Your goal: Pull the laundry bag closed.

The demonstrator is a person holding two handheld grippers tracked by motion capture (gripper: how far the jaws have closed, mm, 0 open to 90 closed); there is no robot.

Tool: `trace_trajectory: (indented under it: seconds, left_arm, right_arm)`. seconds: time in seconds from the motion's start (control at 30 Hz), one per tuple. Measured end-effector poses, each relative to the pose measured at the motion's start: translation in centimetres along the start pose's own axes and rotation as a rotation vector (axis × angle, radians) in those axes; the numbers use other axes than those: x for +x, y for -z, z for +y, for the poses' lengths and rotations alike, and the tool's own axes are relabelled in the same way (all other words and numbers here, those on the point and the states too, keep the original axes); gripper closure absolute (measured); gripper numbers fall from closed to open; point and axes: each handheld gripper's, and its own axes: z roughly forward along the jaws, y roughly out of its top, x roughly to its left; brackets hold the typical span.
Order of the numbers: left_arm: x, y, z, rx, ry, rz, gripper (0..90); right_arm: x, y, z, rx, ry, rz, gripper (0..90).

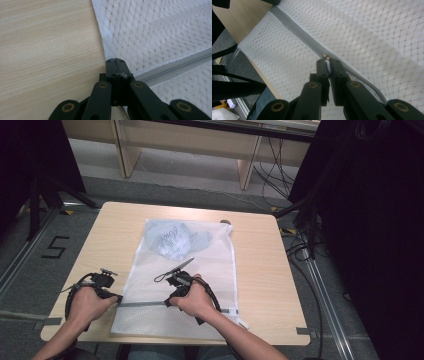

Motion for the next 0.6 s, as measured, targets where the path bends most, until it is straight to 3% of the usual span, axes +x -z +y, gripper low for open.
trace_trajectory:
  seconds: [0.03,0.17,0.43,0.6]
  left_arm:
    - [-0.01,0.0,0.0,-0.001,0.001,0.0,89.9]
    - [-0.01,0.0,0.0,0.0,0.001,0.0,89.9]
    - [0.03,0.04,0.0,0.005,-0.005,0.002,89.9]
    - [0.02,0.04,0.0,0.005,-0.005,0.002,89.9]
  right_arm:
    - [-0.19,-0.02,-0.02,-0.007,0.019,0.006,87.0]
    - [-0.19,0.02,-0.13,0.001,-0.001,-0.002,87.0]
    - [-0.68,0.09,-0.31,-0.02,0.032,-0.008,87.0]
    - [-0.52,0.3,-0.43,-0.003,0.0,-0.003,87.0]
